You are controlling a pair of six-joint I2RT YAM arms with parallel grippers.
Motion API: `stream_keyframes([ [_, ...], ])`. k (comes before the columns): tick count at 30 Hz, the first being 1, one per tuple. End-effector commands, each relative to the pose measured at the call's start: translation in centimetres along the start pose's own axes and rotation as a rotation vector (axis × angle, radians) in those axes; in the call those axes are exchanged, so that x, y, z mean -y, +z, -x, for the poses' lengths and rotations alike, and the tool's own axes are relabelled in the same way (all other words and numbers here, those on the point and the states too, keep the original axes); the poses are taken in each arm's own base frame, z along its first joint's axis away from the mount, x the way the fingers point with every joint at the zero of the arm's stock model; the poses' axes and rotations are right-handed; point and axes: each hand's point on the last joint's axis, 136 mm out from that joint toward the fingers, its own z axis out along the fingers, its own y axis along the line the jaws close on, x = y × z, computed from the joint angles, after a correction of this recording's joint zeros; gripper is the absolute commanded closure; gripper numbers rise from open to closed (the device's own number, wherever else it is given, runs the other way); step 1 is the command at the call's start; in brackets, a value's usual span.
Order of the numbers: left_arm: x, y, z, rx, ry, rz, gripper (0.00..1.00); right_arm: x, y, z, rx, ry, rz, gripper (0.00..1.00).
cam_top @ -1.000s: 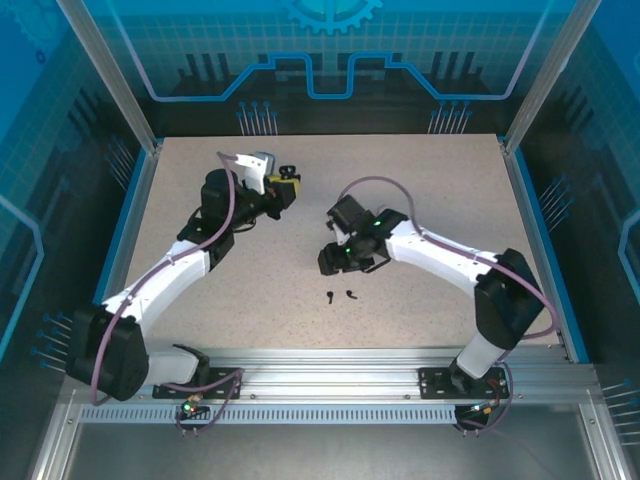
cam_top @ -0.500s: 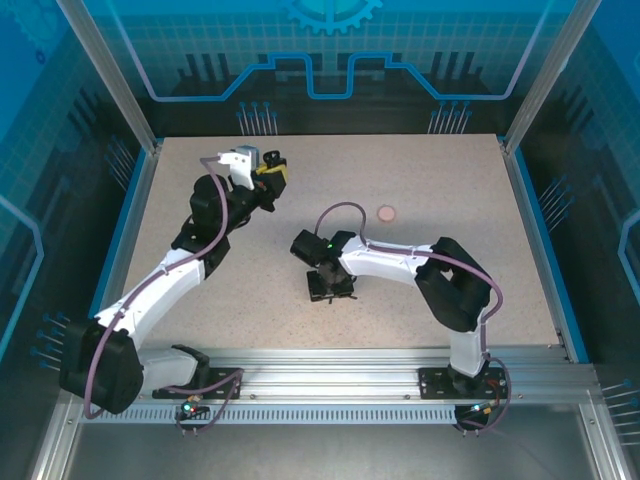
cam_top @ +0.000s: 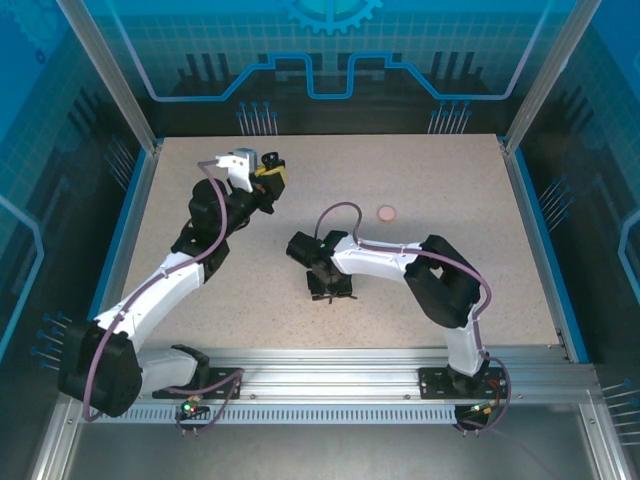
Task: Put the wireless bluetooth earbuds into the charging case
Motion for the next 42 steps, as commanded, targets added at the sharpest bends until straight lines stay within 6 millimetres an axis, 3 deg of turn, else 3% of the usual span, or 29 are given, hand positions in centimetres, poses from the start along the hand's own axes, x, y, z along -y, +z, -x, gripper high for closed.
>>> stream_keyframes([
  [1,0.2,-0.6,1.5,0.058,0.0,-0.001,1.0,0.6,0.5,-0.1,-0.014,0.019,-0.047,0.62],
  [17,0.5,-0.4,1.2,0.047,-0.001,-0.013,1.0,1.9,2.0,-0.1,-0.032,0.046,-0.076,0.67],
  [30,1.8,0.0,0.7,0.026,-0.012,-0.066,1.0,2.2,1.9,0.0,-0.007,0.038,-0.043,0.87],
  [35,2.1,0.1,0.4,0.038,-0.015,-0.099,1.0,1.8,-0.3,1.2,0.074,0.022,0.009,0.89],
  [42,3.6,0.1,-0.8,0.08,0.077,-0.206,1.0,2.9,-7.2,5.1,0.262,0.034,0.08,0.89],
])
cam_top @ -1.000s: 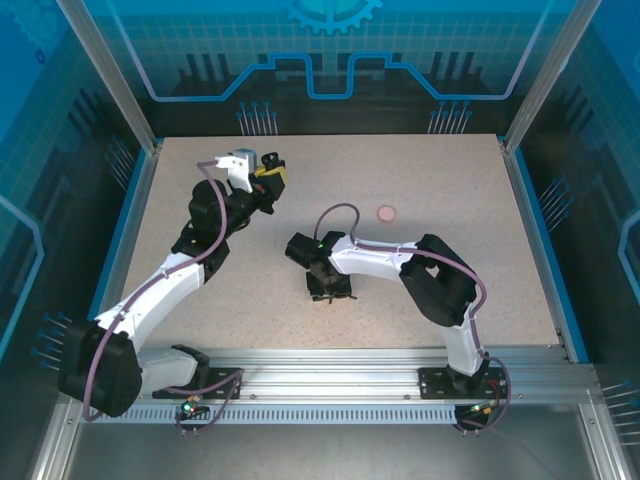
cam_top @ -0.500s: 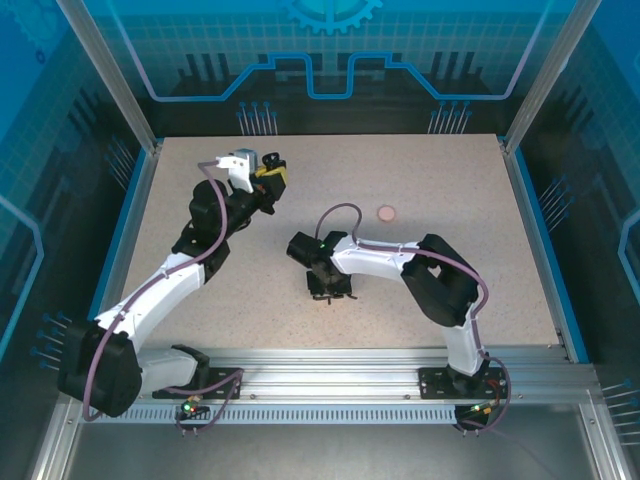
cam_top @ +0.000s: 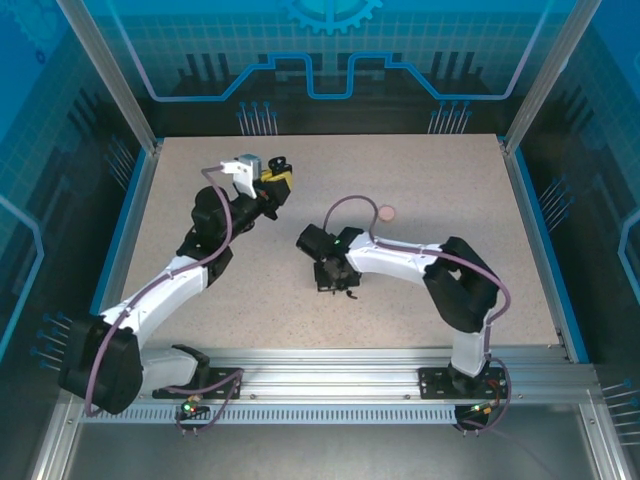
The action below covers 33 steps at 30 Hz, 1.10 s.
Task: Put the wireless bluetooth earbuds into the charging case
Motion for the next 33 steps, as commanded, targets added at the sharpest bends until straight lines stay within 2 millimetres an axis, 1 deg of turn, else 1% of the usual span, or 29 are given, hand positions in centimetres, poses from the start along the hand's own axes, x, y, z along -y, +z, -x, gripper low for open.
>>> stream_keyframes([
  [1,2.4,0.2,0.2,0.062,0.097,-0.125,1.0,1.4,-5.4,4.2,0.171,0.013,0.034,0.89],
  [2,2.9,0.1,-0.2,0.073,0.131,-0.149,1.0,1.8,-6.6,5.1,0.206,0.017,0.045,0.89],
  [5,4.4,0.1,-0.8,0.108,0.249,-0.21,1.0,3.3,-11.3,8.1,0.336,0.039,0.089,0.89],
  [7,5.4,0.4,-1.4,0.097,0.305,-0.255,1.0,4.4,-14.9,10.0,0.433,0.048,0.126,0.89],
  [10,6.7,0.8,-1.9,0.095,0.357,-0.306,1.0,5.2,-20.3,12.3,0.584,0.037,0.191,0.89],
  [13,8.1,1.3,-2.1,0.103,0.411,-0.348,1.0,5.4,-25.1,13.9,0.72,0.008,0.268,0.89],
  [16,9.4,1.9,-2.2,0.113,0.457,-0.375,1.0,5.0,-28.9,14.9,0.824,-0.039,0.34,0.89],
  [18,10.1,2.3,-2.0,0.126,0.476,-0.384,1.0,4.3,-30.8,15.2,0.879,-0.085,0.399,0.89],
  [21,11.1,2.6,-1.5,0.151,0.482,-0.398,1.0,3.1,-33.0,15.0,0.944,-0.169,0.48,0.89],
  [24,11.7,2.8,-1.1,0.158,0.466,-0.406,1.0,2.2,-34.1,14.7,0.97,-0.221,0.553,0.89],
  [29,12.4,2.7,-0.5,0.174,0.451,-0.419,1.0,0.8,-35.1,13.6,0.989,-0.314,0.651,0.9],
  [33,12.9,2.5,0.0,0.18,0.448,-0.426,1.0,0.4,-34.8,13.2,0.977,-0.338,0.668,0.9],
])
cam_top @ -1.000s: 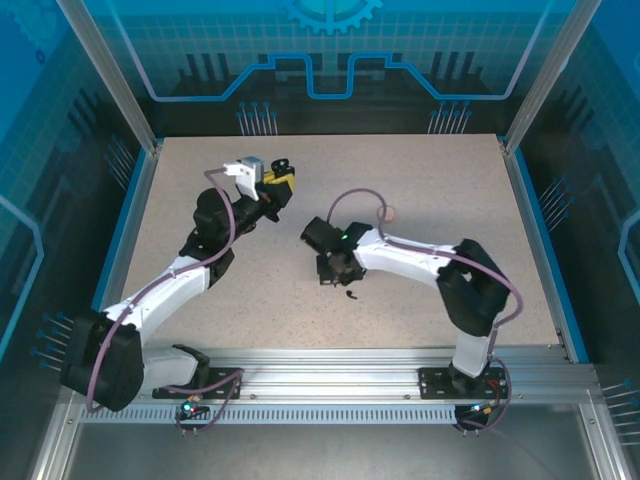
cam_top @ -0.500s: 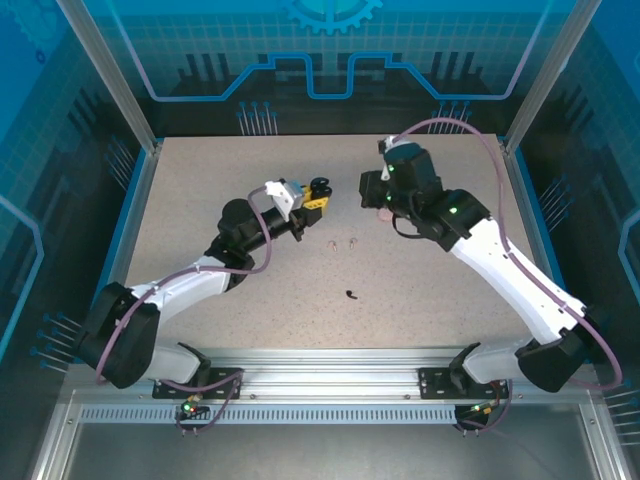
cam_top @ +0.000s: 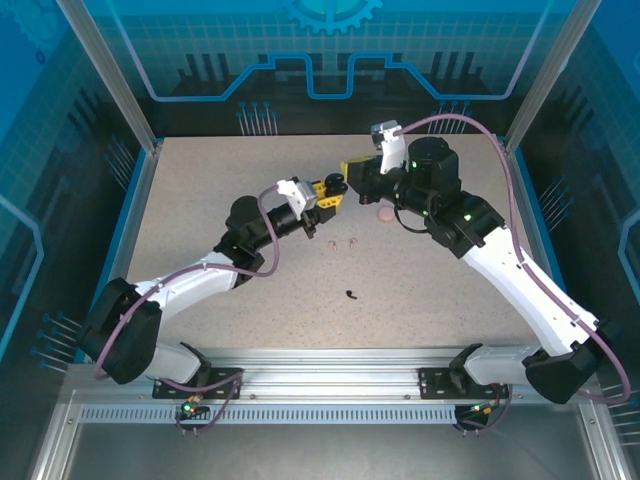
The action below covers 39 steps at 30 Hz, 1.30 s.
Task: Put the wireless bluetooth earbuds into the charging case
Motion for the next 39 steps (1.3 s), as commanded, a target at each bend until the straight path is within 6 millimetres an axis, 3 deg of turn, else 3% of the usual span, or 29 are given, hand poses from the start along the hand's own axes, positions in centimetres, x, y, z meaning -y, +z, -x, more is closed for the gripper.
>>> stream_keyframes([
  [1,0.2,0.5,3.1,0.078,0.039,-0.011,1.0,-1.2,-0.6,0.9,0.039,-0.042,0.075,0.9],
  [19,0.4,0.5,3.5,0.078,0.048,-0.019,1.0,0.0,1.0,-2.5,-0.043,-0.009,0.049,0.91],
  [39,0.8,0.5,3.8,0.078,0.055,-0.025,1.0,0.5,2.2,-4.1,-0.101,-0.071,0.019,0.93],
])
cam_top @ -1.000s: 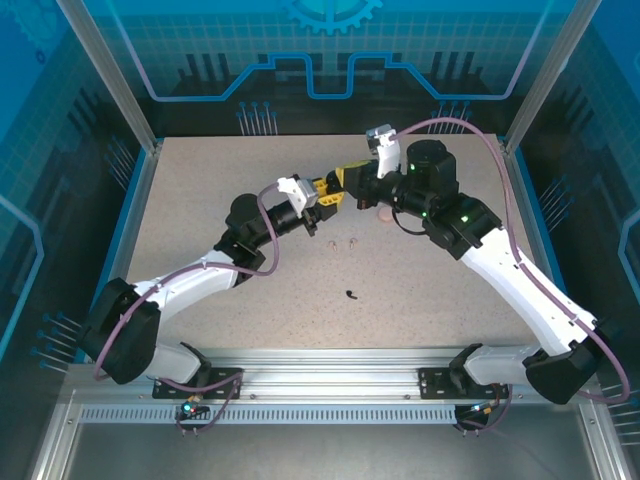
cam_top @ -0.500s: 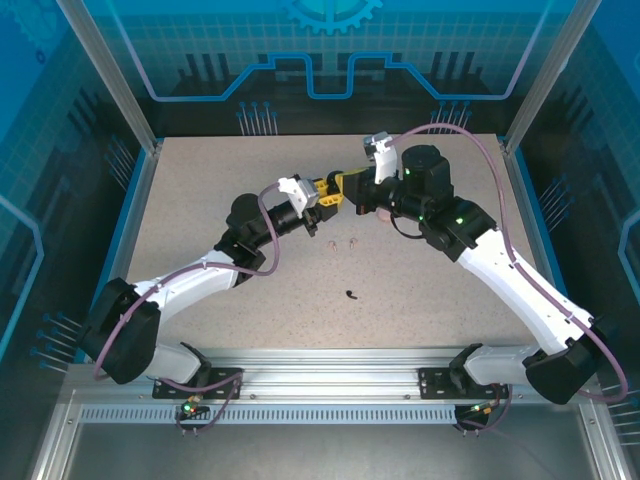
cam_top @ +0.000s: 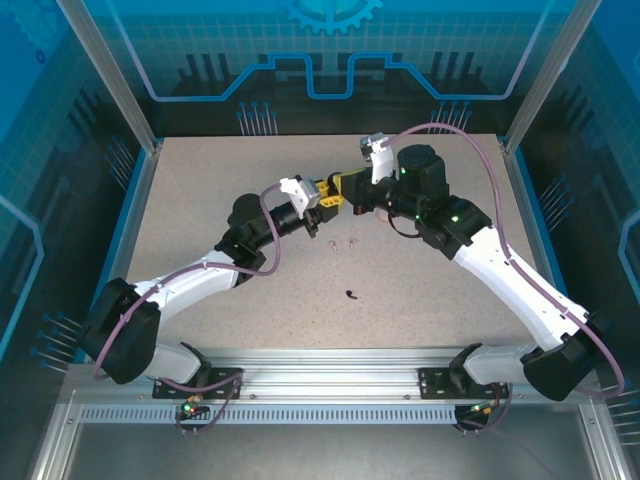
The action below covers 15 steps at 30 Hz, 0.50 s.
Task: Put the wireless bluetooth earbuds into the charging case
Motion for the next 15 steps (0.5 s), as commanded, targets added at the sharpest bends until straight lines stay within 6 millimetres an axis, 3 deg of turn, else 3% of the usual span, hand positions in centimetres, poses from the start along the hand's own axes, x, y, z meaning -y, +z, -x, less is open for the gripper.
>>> stream_keyframes([
  [1,0.5,0.0,3.3,0.082,0.059,-0.017,1.0,0.0,0.4,-0.9,-0.033,-0.08,-0.013,0.93],
  [6,0.3,0.1,3.5,0.083,0.051,-0.006,1.0,-1.6,0.7,-2.8,-0.109,-0.231,0.017,0.94],
  [11,0.3,0.1,3.5,0.081,0.046,-0.005,1.0,-1.5,1.4,-3.5,-0.143,-0.245,0.001,0.93],
  [15,0.1,0.2,2.9,0.066,0.032,0.002,1.0,-1.3,1.5,-2.5,-0.13,-0.208,-0.025,0.76],
])
